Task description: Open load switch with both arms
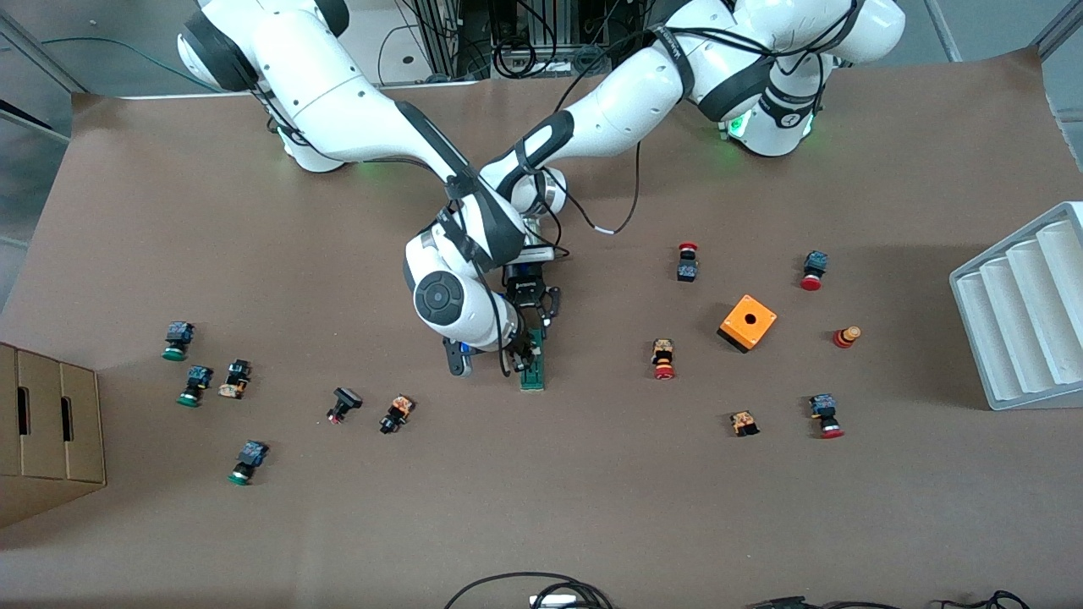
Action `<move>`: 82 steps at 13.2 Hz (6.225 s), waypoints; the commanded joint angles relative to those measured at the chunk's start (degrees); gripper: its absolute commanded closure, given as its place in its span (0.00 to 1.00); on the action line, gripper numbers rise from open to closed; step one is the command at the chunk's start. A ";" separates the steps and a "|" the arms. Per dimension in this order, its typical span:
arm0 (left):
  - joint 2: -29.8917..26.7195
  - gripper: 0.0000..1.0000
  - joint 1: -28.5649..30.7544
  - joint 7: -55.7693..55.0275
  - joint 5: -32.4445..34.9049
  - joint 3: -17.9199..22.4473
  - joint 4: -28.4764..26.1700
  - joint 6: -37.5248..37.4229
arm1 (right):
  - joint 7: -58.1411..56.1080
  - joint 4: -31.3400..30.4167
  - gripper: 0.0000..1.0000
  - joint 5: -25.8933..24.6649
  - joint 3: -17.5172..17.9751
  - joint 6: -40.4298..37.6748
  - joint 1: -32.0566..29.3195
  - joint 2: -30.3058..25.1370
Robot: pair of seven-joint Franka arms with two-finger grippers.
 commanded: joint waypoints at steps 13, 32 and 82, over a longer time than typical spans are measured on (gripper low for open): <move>2.77 0.49 0.05 0.21 0.33 -0.40 1.44 0.32 | 0.10 -3.99 0.83 -2.03 0.32 5.93 1.09 0.90; 1.45 0.00 0.14 5.13 -0.19 -0.40 2.58 0.32 | -87.74 -11.71 0.00 -12.90 -0.81 -34.85 -34.41 -43.28; -44.69 0.00 18.58 82.55 -64.25 -2.86 1.79 20.09 | -115.21 -8.65 0.00 -22.42 -9.43 -28.17 -33.27 -39.88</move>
